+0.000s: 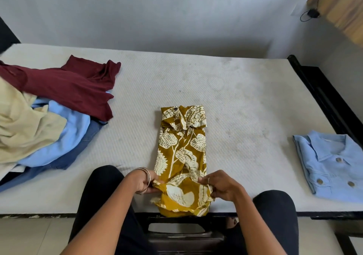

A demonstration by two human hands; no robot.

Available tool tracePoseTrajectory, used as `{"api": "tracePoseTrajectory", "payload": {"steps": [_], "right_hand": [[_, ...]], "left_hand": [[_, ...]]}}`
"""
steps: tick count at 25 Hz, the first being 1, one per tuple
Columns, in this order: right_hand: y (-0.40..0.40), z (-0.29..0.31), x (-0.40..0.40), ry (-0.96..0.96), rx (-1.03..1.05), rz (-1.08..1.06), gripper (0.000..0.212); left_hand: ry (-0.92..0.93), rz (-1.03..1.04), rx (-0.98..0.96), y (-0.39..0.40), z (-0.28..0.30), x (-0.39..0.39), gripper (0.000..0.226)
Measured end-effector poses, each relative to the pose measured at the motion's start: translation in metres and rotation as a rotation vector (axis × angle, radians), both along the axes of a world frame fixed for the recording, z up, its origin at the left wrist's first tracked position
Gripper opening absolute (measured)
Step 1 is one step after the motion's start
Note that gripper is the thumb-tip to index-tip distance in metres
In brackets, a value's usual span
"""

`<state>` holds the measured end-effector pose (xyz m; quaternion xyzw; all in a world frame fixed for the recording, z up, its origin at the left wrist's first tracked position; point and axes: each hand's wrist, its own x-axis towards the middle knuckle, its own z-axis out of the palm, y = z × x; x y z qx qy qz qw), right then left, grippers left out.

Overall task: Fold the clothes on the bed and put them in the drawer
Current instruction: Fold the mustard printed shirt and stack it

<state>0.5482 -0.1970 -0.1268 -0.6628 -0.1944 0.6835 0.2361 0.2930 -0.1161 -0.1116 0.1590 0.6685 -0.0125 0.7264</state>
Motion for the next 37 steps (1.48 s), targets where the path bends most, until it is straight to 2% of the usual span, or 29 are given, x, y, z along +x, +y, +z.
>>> {"api": "tracePoseTrajectory", "payload": {"steps": [2, 4, 5, 7, 8, 9, 10, 12, 14, 16, 19, 21, 24, 26, 27, 28, 30, 32, 35, 37], "right_hand": [[0.011, 0.004, 0.013, 0.135, -0.015, 0.002, 0.044], [0.040, 0.008, 0.029, 0.277, 0.013, -0.101, 0.052], [0.059, 0.011, 0.036, 0.348, 0.025, -0.235, 0.048], [0.104, 0.015, 0.045, 0.487, 0.043, -0.633, 0.028], [0.124, 0.013, 0.046, 0.501, 0.065, -0.838, 0.022], [0.140, 0.009, 0.045, 0.462, 0.094, -0.976, 0.020], [0.152, 0.001, 0.045, 0.380, 0.109, -1.032, 0.022], [0.170, -0.017, 0.038, 0.067, 0.113, -0.962, 0.021], [0.176, -0.037, 0.033, -0.311, 0.149, -0.821, 0.021], [0.174, -0.043, 0.024, -0.498, 0.286, -0.649, 0.024], [0.176, -0.042, 0.020, -0.624, 0.451, -0.425, 0.031], [0.187, -0.039, 0.021, -0.688, 0.442, -0.326, 0.032], [0.210, -0.033, 0.026, -1.140, 0.260, 0.094, 0.041], [0.220, -0.028, 0.024, -1.230, 0.262, 0.277, 0.032], [0.225, -0.026, 0.024, -1.206, 0.297, 0.252, 0.025], [0.229, -0.021, 0.022, -1.178, 0.343, 0.163, 0.021], [0.237, -0.016, 0.019, -1.160, 0.464, -0.028, 0.016], [0.246, -0.014, 0.014, -1.084, 0.596, -0.038, 0.019], [0.242, -0.026, 0.007, -0.872, 0.628, -0.008, 0.039], [0.229, -0.040, 0.011, -0.905, 0.535, -0.083, 0.044]], "left_hand": [[-0.032, 0.067, 0.003, 0.011, 0.009, -0.001, 0.017], [-0.111, 0.266, 0.050, 0.041, 0.020, 0.003, 0.024], [-0.192, 0.421, 0.074, 0.061, 0.026, 0.008, 0.023], [-0.371, 0.762, 0.115, 0.106, 0.029, 0.025, 0.020], [-0.407, 0.912, 0.154, 0.126, 0.022, 0.032, 0.027], [-0.368, 0.991, 0.208, 0.142, 0.014, 0.039, 0.034], [-0.293, 0.958, 0.270, 0.153, 0.003, 0.044, 0.038], [-0.015, 0.748, 0.388, 0.164, -0.019, 0.051, 0.034], [0.344, 0.439, 0.526, 0.165, -0.037, 0.056, 0.019], [0.547, 0.068, 0.753, 0.160, -0.051, 0.062, 0.024], [0.582, -0.171, 1.071, 0.166, -0.066, 0.073, 0.040], [0.596, -0.332, 1.183, 0.184, -0.068, 0.082, 0.045], [0.663, -0.660, 1.153, 0.218, -0.054, 0.098, 0.046], [0.665, -0.827, 1.052, 0.234, -0.046, 0.108, 0.048], [0.652, -0.835, 1.027, 0.239, -0.046, 0.111, 0.046], [0.618, -0.757, 1.043, 0.243, -0.047, 0.112, 0.041], [0.496, -0.402, 1.108, 0.245, -0.048, 0.108, 0.027], [0.409, -0.056, 1.141, 0.240, -0.049, 0.101, 0.021], [0.371, 0.216, 1.095, 0.233, -0.053, 0.087, 0.025], [0.326, 0.258, 1.048, 0.226, -0.055, 0.082, 0.036]]}}
